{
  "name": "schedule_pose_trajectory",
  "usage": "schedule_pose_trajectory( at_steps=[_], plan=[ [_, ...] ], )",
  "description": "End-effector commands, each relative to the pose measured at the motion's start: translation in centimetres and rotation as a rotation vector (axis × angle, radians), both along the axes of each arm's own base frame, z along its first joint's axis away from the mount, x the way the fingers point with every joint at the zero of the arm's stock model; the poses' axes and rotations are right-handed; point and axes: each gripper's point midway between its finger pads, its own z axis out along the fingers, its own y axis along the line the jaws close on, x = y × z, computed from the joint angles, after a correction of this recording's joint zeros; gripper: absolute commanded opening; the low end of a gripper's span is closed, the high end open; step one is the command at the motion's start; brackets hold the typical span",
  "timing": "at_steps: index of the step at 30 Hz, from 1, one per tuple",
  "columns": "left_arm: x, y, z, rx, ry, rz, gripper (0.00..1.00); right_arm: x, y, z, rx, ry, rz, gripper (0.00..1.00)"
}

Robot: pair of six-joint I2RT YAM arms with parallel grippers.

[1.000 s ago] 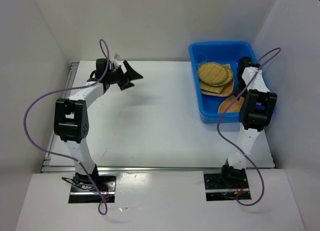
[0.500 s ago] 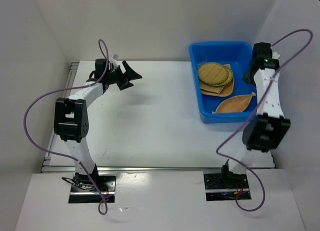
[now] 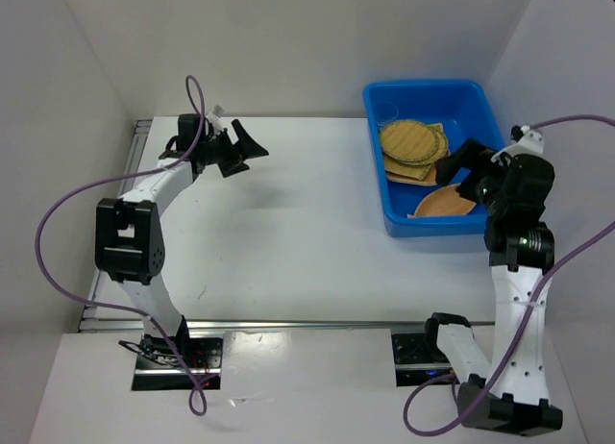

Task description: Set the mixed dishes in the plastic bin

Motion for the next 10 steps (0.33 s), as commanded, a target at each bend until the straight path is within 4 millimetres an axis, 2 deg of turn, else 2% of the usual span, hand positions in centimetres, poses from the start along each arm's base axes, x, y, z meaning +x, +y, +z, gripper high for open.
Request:
schedule_pose_trajectory(
  at_steps=[1,2,3,4,5,6,7,8,10],
  plan=[
    [-1.1,1.3,2.0,0.082,-0.065,0.012,1.00,-2.7,2.3,0.9,0.039,-0.087,0.089,1.00],
    [-1.3,1.3,3.1,0.081,-0.089,0.013,1.00,-3.4,2.8,1.1,0.048,-0.103,0.104,1.00],
    [-2.0,1.6,2.5,0.097,-0.073,0.017,1.00,-4.1,3.2,1.2,0.060,-0.119,0.117,1.00],
    [-2.3,1.7,2.7,0.103,-0.079,0.027,1.00,-5.3,3.8,1.5,0.069,-0.148,0.137,1.00],
    [-2.7,2.4,4.0,0.133,-0.121,0.057,1.00,-5.9,4.7,1.9,0.087,-0.163,0.182,1.00],
    [-3.2,2.8,4.2,0.154,-0.134,0.071,1.00,-6.3,4.9,1.5,0.101,-0.155,0.179,1.00],
    [-4.2,3.3,3.2,0.179,-0.119,0.089,1.00,-7.0,5.4,1.0,0.118,-0.161,0.195,1.00],
    [-5.3,4.0,4.8,0.205,-0.161,0.120,1.00,-7.5,6.3,0.7,0.154,-0.155,0.225,1.00],
    [-6.4,6.1,5.3,0.269,-0.188,0.226,1.00,-7.9,6.7,-0.1,0.186,-0.154,0.229,1.00]
  ],
)
